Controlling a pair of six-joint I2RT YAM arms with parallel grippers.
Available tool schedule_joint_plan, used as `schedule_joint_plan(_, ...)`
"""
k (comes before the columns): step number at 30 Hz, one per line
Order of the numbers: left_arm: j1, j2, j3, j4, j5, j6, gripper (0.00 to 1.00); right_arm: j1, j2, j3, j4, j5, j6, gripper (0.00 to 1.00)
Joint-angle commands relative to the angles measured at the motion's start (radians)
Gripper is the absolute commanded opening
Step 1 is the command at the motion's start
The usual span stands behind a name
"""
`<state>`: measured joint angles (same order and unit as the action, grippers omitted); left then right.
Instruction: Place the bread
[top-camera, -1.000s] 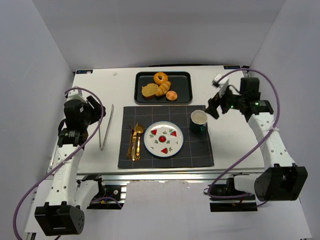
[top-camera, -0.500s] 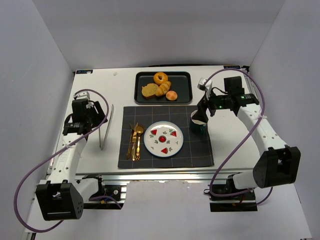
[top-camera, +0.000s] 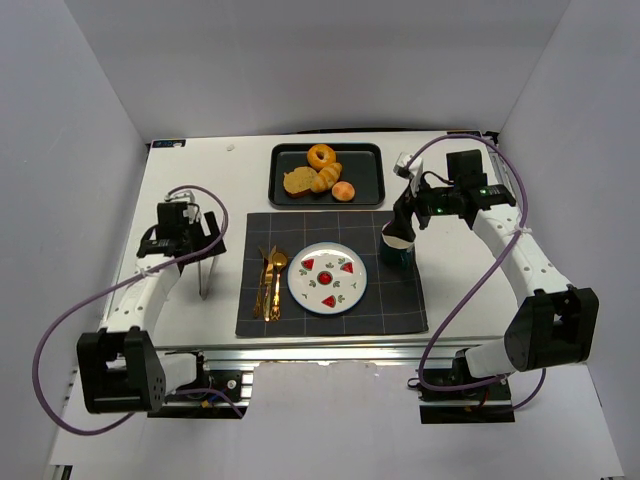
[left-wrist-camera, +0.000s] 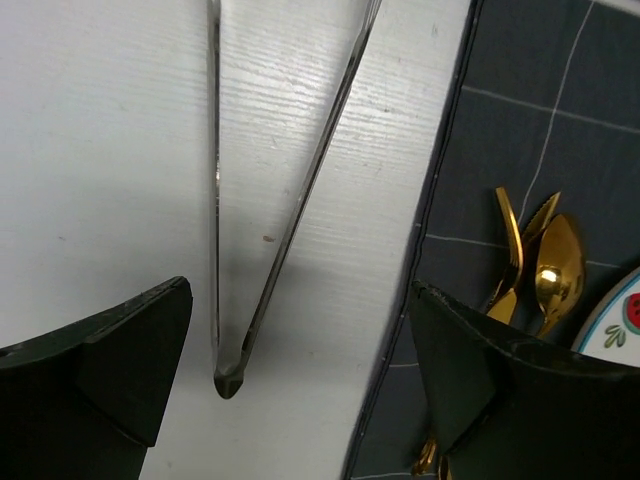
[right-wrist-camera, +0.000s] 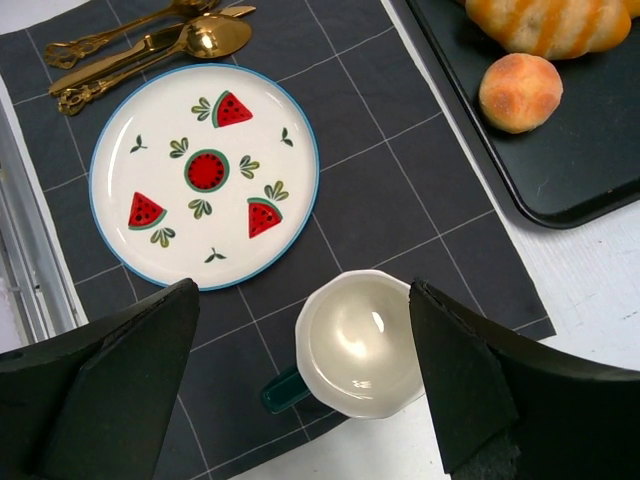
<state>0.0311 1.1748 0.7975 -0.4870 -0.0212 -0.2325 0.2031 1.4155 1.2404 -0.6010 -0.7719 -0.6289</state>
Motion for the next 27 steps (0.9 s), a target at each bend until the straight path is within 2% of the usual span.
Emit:
schedule_joint_plan(1,-0.014,0.057,0.002,0.016,0.02,0.03,0.98,-0.004,0.002,0.016,0.043,-0.001,-0.003,0.89)
schedule_joint_plan(9,-0.016,0.275,0.077,0.034,-0.115,0.136,0.98,-0.022,-0.001,-0.012,0.067,-0.02,0.009,0.89)
schedule_joint_plan(14,-0.016,0.319,0.068,0.094,-0.142,0.165,0.98,-0.045,-0.012,-0.024,0.076,-0.024,0.015,0.89)
schedule_joint_plan(18,-0.016,0.367,0.031,0.174,-0.039,0.16,0.91,-0.056,-0.024,-0.032,0.084,-0.023,0.02,0.89)
schedule_joint_plan(23,-0.016,0.39,-0.047,0.269,0.007,0.13,0.84,-0.073,-0.041,-0.035,0.084,-0.02,0.018,0.89)
schedule_joint_plan(27,-0.014,0.425,-0.055,0.268,0.053,0.131,0.68,-0.087,-0.05,-0.036,0.084,-0.02,0.018,0.89)
